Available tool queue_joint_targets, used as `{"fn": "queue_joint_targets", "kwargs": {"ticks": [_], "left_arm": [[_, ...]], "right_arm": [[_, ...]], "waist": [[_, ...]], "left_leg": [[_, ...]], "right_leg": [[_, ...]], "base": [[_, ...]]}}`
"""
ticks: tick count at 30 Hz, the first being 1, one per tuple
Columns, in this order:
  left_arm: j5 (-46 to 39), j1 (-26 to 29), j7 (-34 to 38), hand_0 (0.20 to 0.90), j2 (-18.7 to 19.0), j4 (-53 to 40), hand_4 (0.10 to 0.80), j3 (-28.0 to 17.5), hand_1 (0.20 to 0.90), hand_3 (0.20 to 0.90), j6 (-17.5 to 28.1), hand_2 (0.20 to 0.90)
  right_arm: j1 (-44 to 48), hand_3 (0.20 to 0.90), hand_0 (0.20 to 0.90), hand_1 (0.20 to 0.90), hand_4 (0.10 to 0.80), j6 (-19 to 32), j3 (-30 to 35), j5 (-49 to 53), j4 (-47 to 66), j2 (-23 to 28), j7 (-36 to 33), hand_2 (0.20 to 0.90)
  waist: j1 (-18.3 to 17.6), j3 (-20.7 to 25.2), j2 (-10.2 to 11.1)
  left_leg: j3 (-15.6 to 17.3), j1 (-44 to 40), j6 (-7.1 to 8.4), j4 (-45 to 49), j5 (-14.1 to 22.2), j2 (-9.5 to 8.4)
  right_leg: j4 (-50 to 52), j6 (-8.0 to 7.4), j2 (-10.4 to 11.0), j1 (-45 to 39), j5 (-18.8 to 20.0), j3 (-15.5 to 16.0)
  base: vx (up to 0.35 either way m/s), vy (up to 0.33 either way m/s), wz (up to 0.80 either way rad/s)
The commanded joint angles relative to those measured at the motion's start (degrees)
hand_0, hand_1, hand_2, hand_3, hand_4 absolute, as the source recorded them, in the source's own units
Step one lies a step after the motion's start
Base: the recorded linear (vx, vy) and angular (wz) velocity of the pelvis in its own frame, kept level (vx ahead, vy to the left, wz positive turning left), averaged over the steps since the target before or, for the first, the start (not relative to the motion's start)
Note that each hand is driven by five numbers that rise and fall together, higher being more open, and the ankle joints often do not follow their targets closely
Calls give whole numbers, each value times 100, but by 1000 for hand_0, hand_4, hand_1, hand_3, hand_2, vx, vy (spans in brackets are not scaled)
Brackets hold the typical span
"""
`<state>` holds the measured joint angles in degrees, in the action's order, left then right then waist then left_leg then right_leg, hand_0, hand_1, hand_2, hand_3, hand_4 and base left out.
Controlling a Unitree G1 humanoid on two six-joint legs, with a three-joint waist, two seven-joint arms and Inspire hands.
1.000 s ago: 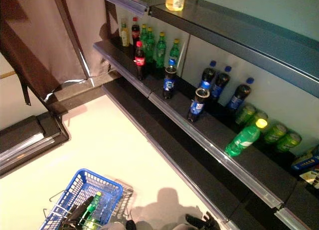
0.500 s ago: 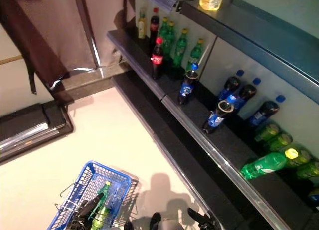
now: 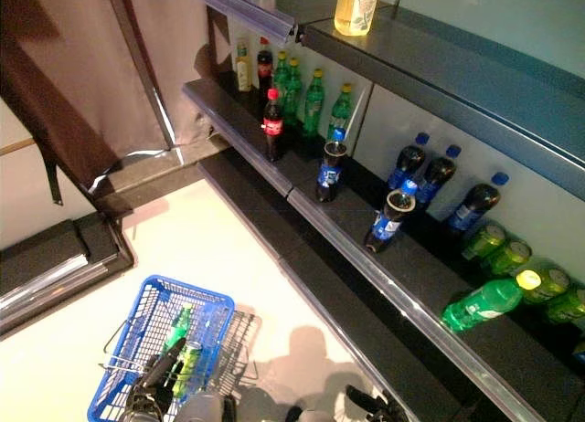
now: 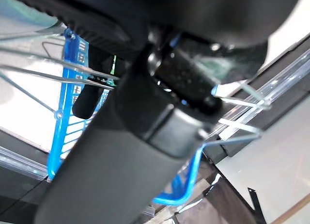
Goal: Pick up the drink and place into the basket.
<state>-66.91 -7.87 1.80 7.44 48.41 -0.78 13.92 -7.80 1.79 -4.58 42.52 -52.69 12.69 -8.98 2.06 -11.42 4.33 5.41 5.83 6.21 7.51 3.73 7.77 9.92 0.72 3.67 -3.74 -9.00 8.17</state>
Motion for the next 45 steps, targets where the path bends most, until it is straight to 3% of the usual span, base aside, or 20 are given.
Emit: {"fn": "queue_joint_targets", "kwargs": {"ticks": [1, 4, 7, 9, 10, 11, 12, 14, 18, 20, 21, 25, 28, 32, 35, 36, 37, 40, 44, 45], "left_arm": [[-73, -292, -730, 300, -6, -1094, 100, -70, 300, 200, 614, 300], [49, -152, -722, 300, -18, -1023, 100, -105, 300, 200, 536, 300], [301, 131, -486, 300, 208, -1031, 100, 26, 300, 200, 280, 300], [621, 220, -379, 300, 385, -1077, 100, 102, 300, 200, 281, 300], [612, 241, -291, 300, 453, -1109, 100, 127, 300, 200, 253, 300], [511, 214, -223, 300, 507, -1113, 100, 12, 300, 200, 239, 300], [509, 198, -213, 300, 511, -1116, 100, -51, 300, 200, 239, 300], [537, 119, -321, 300, 599, -1012, 100, -208, 300, 200, 273, 300], [436, 117, -342, 300, 586, -800, 100, -175, 300, 200, 431, 300], [522, 150, -322, 300, 466, -623, 100, -221, 300, 200, 471, 300], [506, 178, -295, 300, 414, -527, 100, -194, 300, 200, 462, 300], [574, 189, -332, 300, 255, -336, 100, -180, 300, 200, 445, 300], [568, 121, -297, 300, 137, -302, 100, -130, 300, 200, 363, 300], [508, -26, -534, 300, 112, -213, 100, -28, 300, 200, 337, 300], [267, -177, -601, 300, 13, -158, 100, -6, 300, 200, 483, 300], [268, -178, -601, 300, 13, -158, 100, -6, 300, 200, 483, 300], [342, -159, -596, 300, -6, -159, 100, -35, 300, 200, 482, 300], [457, 21, -487, 300, 12, -195, 100, -114, 300, 200, 418, 300], [948, 269, -350, 300, 220, -240, 100, -25, 300, 200, 248, 300], [1121, 304, -293, 300, 317, -244, 100, 15, 300, 200, 208, 300]], "right_arm": [[-81, 900, 900, 900, 800, 146, 73, -145, 164, 370, 165, 900], [-37, 900, 900, 900, 800, 253, 128, -10, -158, 325, 265, 900], [-96, 900, 900, 900, 800, 368, 272, 135, -432, 137, 311, 900], [-141, 900, 900, 900, 800, 437, 234, -87, -489, 17, 443, 900], [-116, 900, 900, 900, 800, 428, 149, -247, -417, -28, 361, 900], [-80, 900, 900, 900, 800, 341, 1, -449, -228, -70, 290, 900], [-65, 900, 900, 900, 800, 314, -37, -484, -176, -81, 280, 900], [35, 900, 900, 900, 800, 305, -202, -567, -39, -131, 270, 900], [174, 900, 900, 900, 800, 149, -468, -813, 60, -38, 387, 900], [220, 900, 900, 900, 800, 87, -596, -1023, 54, -32, 439, 900], [231, 900, 900, 900, 800, 32, -668, -1108, 83, 4, 457, 900], [310, 900, 900, 900, 800, -53, -870, -1471, 157, 141, 686, 900], [352, 900, 900, 900, 800, -330, -1121, -1521, 593, 273, 598, 900], [449, 900, 900, 900, 800, -493, -1310, -1637, 833, 418, 518, 900], [349, 900, 900, 900, 800, -465, -1371, -1823, 1013, 486, 622, 900], [347, 900, 900, 900, 800, -466, -1371, -1823, 1015, 487, 622, 900], [302, 900, 900, 900, 800, -460, -1373, -1782, 1057, 503, 586, 900], [334, 900, 900, 900, 800, -378, -1418, -1738, 930, 493, 536, 900], [351, 900, 900, 900, 800, -245, -1467, -1725, 855, 361, 360, 900], [326, 900, 900, 900, 800, -221, -1476, -1603, 919, 285, 292, 900]], "waist": [[242, 107, -47], [208, 84, -102], [26, 79, -197], [-16, 73, -211], [-16, 67, -224], [66, 80, -262], [89, 92, -277], [129, 174, -350], [216, 274, -241], [228, 295, -197], [205, 326, -199], [263, 318, -69], [396, 158, 34], [579, 32, -65], [661, 76, -157], [663, 73, -156], [671, 64, -151], [629, 54, -99], [647, -1, -73], [655, 1, -77]], "left_leg": [[-607, -348, 35, -366, -1159, 386], [-571, -419, 10, -255, -855, 309], [-197, -542, -59, -130, -568, 26], [-69, -680, -221, -204, -415, -217], [4, -754, -282, -242, -369, -294], [248, -825, -331, -258, -297, -338], [335, -859, -343, -301, -291, -338], [717, -1002, -448, -523, -216, -406], [821, -1027, -465, -503, -116, -684], [842, -1003, -508, -413, -109, -768], [839, -977, -477, -382, -113, -784], [894, -770, -341, 357, 6, -796], [598, 96, -86, 1881, -621, -702], [126, 131, -105, 1125, -785, -661], [-222, -70, 143, -469, -1557, 186], [-219, -82, 145, -481, -1564, 185], [-329, -9, 197, -518, -1688, 343], [-226, -92, 107, -395, -1170, 236], [-98, -50, -89, 118, -653, -135], [-26, -130, -224, 130, -532, -277]], "right_leg": [[-469, -355, -84, -68, 600, -356], [-269, -471, 142, -19, 504, -440], [-43, -749, 533, 75, 629, -377], [-4, -950, 823, 134, 862, -319], [70, -1019, 905, 190, 972, -227], [194, -1054, 1036, 241, 1055, 274], [244, -1065, 1062, 261, 1077, 402], [508, -1012, 814, 428, 927, 820], [-90, -676, 239, 218, 777, 1133], [-198, -652, 272, 140, 905, 1000], [-411, -554, 123, 43, 796, 914], [-789, -471, 216, -185, 881, 983], [-743, -311, 241, -245, 870, 1016], [-640, -382, 208, -267, 812, 884], [-713, -432, 77, -372, 696, 649], [-711, -431, 78, -376, 693, 648], [-660, -427, 88, -378, 632, 576], [-445, -515, 319, -225, 588, 569], [78, -707, 711, -167, 491, 622], [440, -803, 846, -93, 532, 700]], "base": [[189, 370, -88], [188, 502, -81], [152, 464, -10], [155, 320, 12], [144, 338, -9], [67, 230, -20], [24, 256, -56], [6, 212, -79], [19, 30, -55], [48, -60, -23], [21, -69, -12], [26, -99, -4], [43, -109, -4], [131, 132, -29], [257, 300, -32], [245, 301, -7], [161, 257, 4], [191, 363, -14], [220, 363, -47], [230, 281, 0]]}}
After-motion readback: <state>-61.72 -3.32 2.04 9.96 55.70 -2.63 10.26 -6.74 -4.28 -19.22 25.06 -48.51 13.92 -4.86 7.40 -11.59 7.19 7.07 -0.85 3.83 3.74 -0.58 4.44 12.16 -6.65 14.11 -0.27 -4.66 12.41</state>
